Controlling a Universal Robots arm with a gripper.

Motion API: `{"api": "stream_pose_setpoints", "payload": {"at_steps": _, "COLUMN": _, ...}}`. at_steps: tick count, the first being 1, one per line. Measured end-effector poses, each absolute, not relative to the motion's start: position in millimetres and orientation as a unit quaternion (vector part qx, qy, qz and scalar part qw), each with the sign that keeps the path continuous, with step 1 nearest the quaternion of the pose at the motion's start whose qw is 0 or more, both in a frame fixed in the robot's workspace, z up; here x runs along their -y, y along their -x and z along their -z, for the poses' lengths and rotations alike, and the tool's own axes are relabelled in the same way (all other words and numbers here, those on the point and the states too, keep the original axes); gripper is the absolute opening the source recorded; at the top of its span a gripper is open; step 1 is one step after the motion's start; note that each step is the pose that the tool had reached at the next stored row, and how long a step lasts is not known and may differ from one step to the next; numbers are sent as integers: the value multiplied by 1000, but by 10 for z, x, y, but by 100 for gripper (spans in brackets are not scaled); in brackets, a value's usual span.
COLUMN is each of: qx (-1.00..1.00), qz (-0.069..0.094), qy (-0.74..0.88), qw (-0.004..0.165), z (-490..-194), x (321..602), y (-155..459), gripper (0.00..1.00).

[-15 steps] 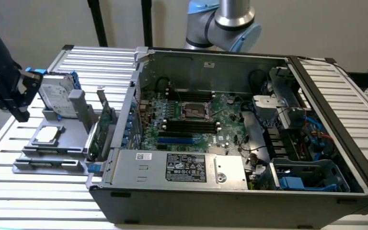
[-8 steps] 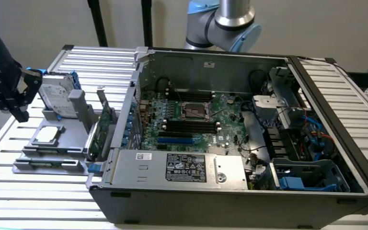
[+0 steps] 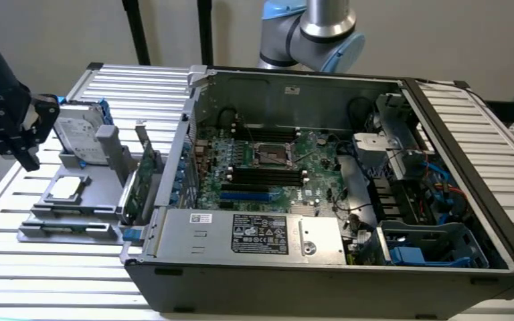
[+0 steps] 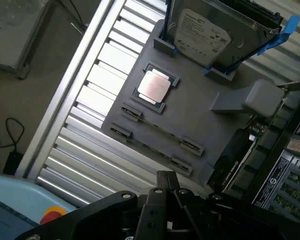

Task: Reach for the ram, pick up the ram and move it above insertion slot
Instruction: 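Pick up the ram and move it above insertion slot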

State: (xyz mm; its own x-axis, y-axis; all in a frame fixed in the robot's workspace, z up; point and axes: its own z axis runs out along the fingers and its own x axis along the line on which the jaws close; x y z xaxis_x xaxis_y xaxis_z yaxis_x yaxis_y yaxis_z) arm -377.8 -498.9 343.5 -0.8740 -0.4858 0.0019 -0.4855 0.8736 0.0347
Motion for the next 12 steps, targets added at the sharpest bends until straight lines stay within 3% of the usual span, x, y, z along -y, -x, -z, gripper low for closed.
{"api": "stream_pose_setpoints", "payload": {"at_steps": 12, "qx": 935, "qz": 16, "qy": -355, "qw": 7, "z": -3426, "x": 4989, "y": 3778, "gripper": 10}}
